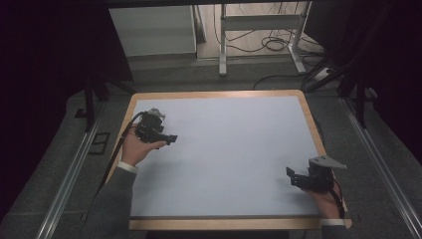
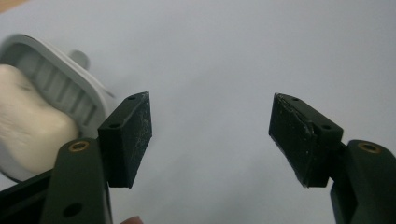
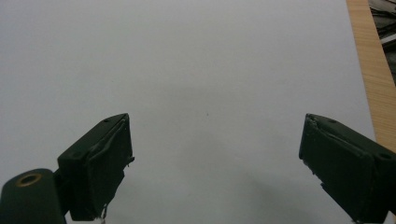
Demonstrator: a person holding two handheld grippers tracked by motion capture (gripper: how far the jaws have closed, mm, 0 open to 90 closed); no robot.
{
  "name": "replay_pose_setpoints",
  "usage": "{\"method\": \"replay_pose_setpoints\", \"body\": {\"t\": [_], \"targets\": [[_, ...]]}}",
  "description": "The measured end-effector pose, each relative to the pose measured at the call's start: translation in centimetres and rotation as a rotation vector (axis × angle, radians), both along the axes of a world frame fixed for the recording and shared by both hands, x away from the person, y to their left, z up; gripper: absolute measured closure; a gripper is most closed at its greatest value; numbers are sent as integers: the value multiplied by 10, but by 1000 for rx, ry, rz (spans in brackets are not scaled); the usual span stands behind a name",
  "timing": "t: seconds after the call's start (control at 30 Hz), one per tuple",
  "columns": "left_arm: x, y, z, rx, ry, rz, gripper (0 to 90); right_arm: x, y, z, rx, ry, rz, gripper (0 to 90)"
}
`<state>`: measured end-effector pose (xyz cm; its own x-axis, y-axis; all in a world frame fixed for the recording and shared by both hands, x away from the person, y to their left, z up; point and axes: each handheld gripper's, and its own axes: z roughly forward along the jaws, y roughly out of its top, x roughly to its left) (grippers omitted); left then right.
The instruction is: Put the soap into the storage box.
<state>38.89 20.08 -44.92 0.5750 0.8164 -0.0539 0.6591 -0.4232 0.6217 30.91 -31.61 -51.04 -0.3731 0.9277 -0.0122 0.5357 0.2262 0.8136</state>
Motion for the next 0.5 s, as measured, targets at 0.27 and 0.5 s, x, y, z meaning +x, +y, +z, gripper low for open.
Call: {"method": "replay_pose_setpoints", "body": {"t": [0.27,0.5], "targets": [[-19,-6,-20,13,17,-33,280,-1,2,0,-5,0,6,95],[-39,-8,-41,20,43,-34,264,-1,2,0,-7,-1,5,95]]}}
